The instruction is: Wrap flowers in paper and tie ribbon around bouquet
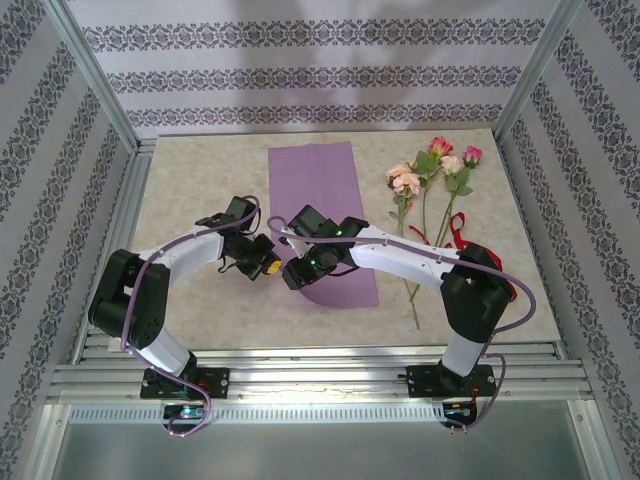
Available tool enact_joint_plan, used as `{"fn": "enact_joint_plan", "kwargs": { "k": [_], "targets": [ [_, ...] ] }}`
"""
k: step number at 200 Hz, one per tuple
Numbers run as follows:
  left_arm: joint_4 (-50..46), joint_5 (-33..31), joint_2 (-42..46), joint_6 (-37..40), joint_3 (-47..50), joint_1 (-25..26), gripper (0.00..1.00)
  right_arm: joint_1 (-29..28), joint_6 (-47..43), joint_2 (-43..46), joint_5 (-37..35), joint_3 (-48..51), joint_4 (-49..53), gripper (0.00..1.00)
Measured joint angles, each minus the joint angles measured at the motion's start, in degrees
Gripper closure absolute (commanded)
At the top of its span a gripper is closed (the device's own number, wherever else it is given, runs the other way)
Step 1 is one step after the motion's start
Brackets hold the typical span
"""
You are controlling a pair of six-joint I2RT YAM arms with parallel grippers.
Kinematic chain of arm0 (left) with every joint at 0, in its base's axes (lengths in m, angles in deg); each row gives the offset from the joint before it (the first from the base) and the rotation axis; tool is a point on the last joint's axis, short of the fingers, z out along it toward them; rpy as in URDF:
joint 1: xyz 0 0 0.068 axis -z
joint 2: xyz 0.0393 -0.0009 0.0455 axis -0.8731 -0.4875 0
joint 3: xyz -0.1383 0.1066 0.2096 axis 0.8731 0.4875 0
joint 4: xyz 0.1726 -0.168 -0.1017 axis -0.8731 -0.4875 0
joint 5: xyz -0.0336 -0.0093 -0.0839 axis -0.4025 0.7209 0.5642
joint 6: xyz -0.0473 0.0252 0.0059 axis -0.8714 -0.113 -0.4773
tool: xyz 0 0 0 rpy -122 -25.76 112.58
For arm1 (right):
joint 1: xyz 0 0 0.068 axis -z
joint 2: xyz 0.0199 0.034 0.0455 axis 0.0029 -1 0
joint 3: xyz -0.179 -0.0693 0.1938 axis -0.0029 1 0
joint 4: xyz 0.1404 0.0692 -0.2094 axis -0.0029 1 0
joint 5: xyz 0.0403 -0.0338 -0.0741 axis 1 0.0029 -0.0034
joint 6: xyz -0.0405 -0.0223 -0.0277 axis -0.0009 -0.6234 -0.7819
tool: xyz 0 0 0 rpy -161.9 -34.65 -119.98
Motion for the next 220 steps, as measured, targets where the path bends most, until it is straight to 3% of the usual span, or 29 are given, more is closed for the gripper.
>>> {"fn": "enact_joint_plan", "kwargs": {
  "k": [114, 220],
  "targets": [
    [0.0, 0.0, -0.2, 0.0, 0.0, 0.0, 1.00, 0.3, 0.0, 0.0, 1.1, 0.0, 0.0, 0.55],
    [0.0, 0.0, -0.3, 0.0, -0.1, 0.0, 1.00, 0.3, 0.4, -0.9, 1.0, 0.0, 0.0, 0.70]
  ]
}}
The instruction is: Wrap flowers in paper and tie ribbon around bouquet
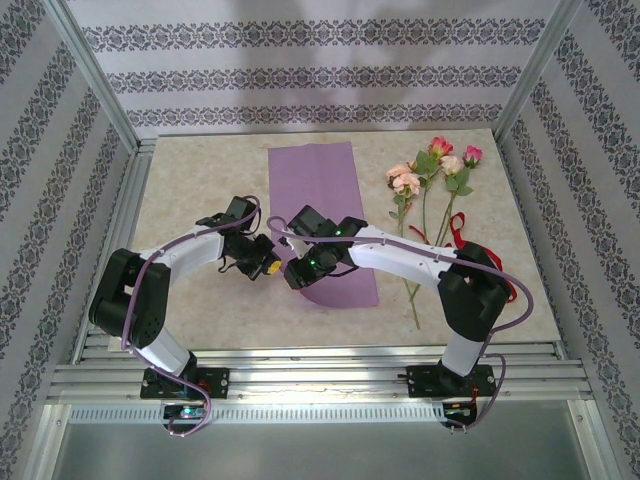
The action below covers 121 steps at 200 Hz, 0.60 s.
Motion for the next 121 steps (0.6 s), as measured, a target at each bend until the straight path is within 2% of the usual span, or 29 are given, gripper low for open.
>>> {"fn": "enact_joint_plan", "kwargs": {
  "k": [33, 42, 53, 63, 80, 94, 103, 121],
  "targets": [
    [0.0, 0.0, -0.3, 0.0, -0.1, 0.0, 1.00, 0.0, 0.0, -1.1, 0.0, -0.4, 0.0, 0.79],
    [0.0, 0.0, -0.4, 0.0, -0.3, 0.0, 1.00, 0.0, 0.1, -1.4, 0.0, -0.6, 0.0, 0.86],
    [0.0, 0.0, -0.4, 0.0, -0.5, 0.0, 1.00, 0.0, 0.0, -1.6, 0.0, -0.7, -0.1, 0.99],
    [0.0, 0.0, -0.4, 0.0, -0.6, 0.0, 1.00, 0.0, 0.5, -1.7, 0.1, -0.7, -0.1, 1.00],
    [-0.3, -0.2, -0.4, 0.4, -1.1, 0.0, 0.75, 0.0, 0.5, -1.7, -0.5, -0.7, -0.3, 1.00],
    [-1.9, -1.3, 0.0, 1.0, -2.3, 0.0, 0.61, 0.0, 1.3, -1.2, -1.6, -0.4, -1.0, 1.00],
    [-3.3, -2.3, 1.0, 1.4, -3.1, 0.0, 0.55, 0.0, 2.1, 0.0, -2.6, 0.6, -2.0, 1.00],
    [-6.8, -5.1, 4.9, 2.4, -5.0, 0.0, 0.52, 0.9, 4.6, 4.5, -4.4, 3.5, -3.7, 1.00]
  ]
}}
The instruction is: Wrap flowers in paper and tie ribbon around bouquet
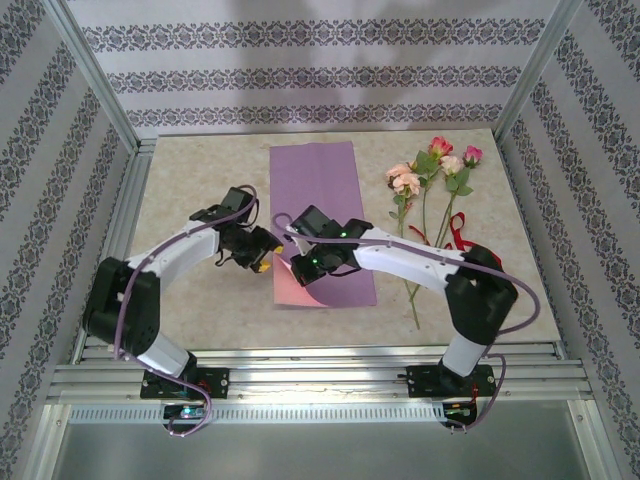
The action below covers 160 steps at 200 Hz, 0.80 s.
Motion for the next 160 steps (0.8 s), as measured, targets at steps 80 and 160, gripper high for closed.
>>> {"fn": "enact_joint_plan", "kwargs": {
  "k": [80, 160],
  "targets": [
    [0.2, 2.0, 7.4, -3.1, 2.1, 4.3, 0.84, 5.7, 14.4, 21.5, -13.2, 11.1, -2.6, 1.00],
    [16.8, 2.5, -16.1, -10.5, 2.4, 10.6, 0.90, 10.5, 22.9, 37.3, -22.8, 18.6, 4.5, 1.00]
  ]
}}
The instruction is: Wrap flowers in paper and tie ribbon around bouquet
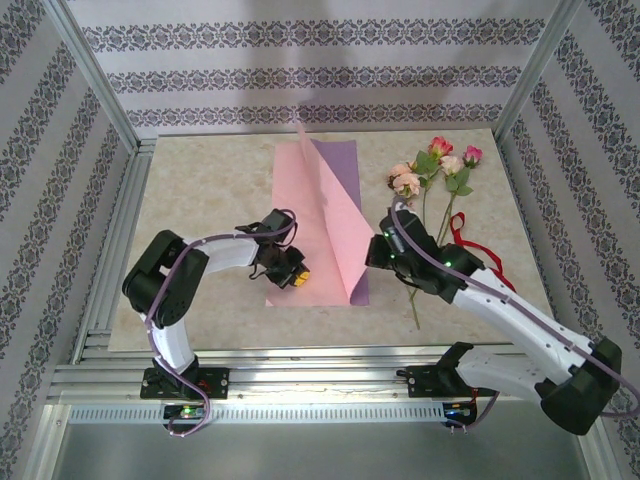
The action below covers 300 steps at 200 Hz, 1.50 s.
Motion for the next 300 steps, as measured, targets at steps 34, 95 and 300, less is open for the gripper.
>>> {"fn": "enact_joint_plan", "kwargs": {
  "k": [34, 95, 300],
  "targets": [
    [2.0, -1.6, 1.4, 0.3, 2.2, -4.5, 0.91, 3.8, 1.6, 4.3, 0.6, 4.0, 5.9, 1.00],
    [-0.6, -1.6, 4.9, 8.1, 5.5, -24.5, 0.92, 1.7, 3.6, -0.7, 13.3, 12.6, 8.3, 1.00],
    [-1.2, -3.3, 2.6, 6.0, 2.4, -4.3, 0.87, 10.0, -3.2, -38.1, 21.3, -9.7, -1.1, 0.68]
  ]
}}
